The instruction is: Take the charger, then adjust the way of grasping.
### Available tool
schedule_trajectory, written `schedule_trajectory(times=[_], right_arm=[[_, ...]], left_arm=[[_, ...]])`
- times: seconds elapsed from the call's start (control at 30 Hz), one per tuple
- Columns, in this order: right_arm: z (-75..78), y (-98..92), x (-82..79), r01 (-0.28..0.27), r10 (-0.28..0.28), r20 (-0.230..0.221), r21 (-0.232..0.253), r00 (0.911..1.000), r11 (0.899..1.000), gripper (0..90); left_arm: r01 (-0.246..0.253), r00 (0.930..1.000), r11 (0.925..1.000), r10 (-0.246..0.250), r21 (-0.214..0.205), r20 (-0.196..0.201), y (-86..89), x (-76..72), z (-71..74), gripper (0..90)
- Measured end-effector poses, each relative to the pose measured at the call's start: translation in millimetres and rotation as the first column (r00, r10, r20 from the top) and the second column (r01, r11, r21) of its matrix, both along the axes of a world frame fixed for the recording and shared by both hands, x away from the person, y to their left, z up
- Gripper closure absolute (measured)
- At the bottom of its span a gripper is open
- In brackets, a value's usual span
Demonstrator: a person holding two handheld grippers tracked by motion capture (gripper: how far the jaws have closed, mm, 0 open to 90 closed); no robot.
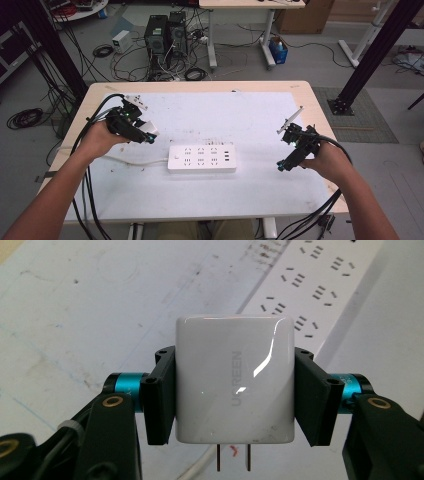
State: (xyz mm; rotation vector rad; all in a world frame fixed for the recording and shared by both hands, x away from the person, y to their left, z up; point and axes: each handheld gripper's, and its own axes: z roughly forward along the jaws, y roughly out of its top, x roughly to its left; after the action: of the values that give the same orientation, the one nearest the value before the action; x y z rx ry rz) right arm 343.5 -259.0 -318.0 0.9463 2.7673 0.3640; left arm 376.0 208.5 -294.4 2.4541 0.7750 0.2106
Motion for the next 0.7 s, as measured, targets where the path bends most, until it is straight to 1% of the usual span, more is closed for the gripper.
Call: schedule_trajectory(times=[0.03,0.1,0.2,0.3,0.37,0.4,0.43,0.5,0.53,0.57,0.6,0.7], right_arm=[[0.4,-0.1,0.1,-0.002,0.002,0.001,0.002,1.0,1.0,1.6],[1.0,0.2,-0.9,0.011,-0.011,0.002,0.0,0.9999,1.0,1.6],[1.9,-0.5,-1.2,0.003,-0.003,0.0,-0.002,1.0,1.0,1.5],[4.1,-0.1,-1.8,0.002,-0.001,0.006,-0.007,1.0,1.0,1.6],[5.6,-0.1,-1.4,0.001,-0.001,0.016,0.003,0.9999,1.0,1.6],[6.5,0.5,-1.9,0.011,-0.011,0.015,0.007,0.9998,1.0,1.6],[6.7,1.4,-2.4,0.016,-0.016,0.016,0.015,0.9997,1.0,1.6],[6.9,3.3,-3.2,0.012,-0.012,0.017,0.026,0.9998,1.0,1.6],[7.0,4.9,-3.8,0.014,-0.014,0.014,0.023,0.9998,1.0,1.5],[6.7,5.7,-3.7,0.008,-0.008,0.014,0.024,0.9999,1.0,1.5],[6.6,6.7,-4.0,0.014,-0.015,0.013,0.025,0.9998,1.0,1.5],[6.7,7.6,-4.1,0.023,-0.023,0.016,0.028,0.9996,0.999,1.6]], left_arm=[[0.007,1.0,1.0,-0.007,-0.006,0.002,-0.3,-0.5,0.2,42.6],[0.01,0.9999,0.9999,-0.01,-0.007,-0.004,-0.9,-1.5,0.4,42.6],[0.021,0.9998,0.9998,-0.021,-0.001,-0.005,-2.5,-3.2,-0.1,42.6],[0.037,0.9993,0.9993,-0.037,0.003,0.001,-4.0,-5.5,0.9,42.5],[0.047,0.9989,0.9989,-0.047,0.006,0.001,-6.0,-6.4,2.5,42.6],[0.05,0.9988,0.9987,-0.05,0.01,0.002,-7.1,-6.7,3.8,42.6],[0.05,0.9988,0.9988,-0.05,0.005,0.005,-8.6,-6.8,5.0,42.6],[0.063,0.9979,0.998,-0.063,0.001,0.013,-12.1,-6.8,7.4,42.6],[0.076,0.997,0.9971,-0.076,0.004,0.012,-13.9,-6.6,8.5,42.6],[0.092,0.9957,0.9957,-0.092,-0.002,0.009,-16.5,-7.0,8.8,42.5],[0.11,0.9939,0.9939,-0.111,0.002,0.007,-18.9,-7.2,9.6,42.6],[0.122,0.9924,0.9925,-0.122,0.006,0.008,-23.5,-8.1,10.2,42.5]])
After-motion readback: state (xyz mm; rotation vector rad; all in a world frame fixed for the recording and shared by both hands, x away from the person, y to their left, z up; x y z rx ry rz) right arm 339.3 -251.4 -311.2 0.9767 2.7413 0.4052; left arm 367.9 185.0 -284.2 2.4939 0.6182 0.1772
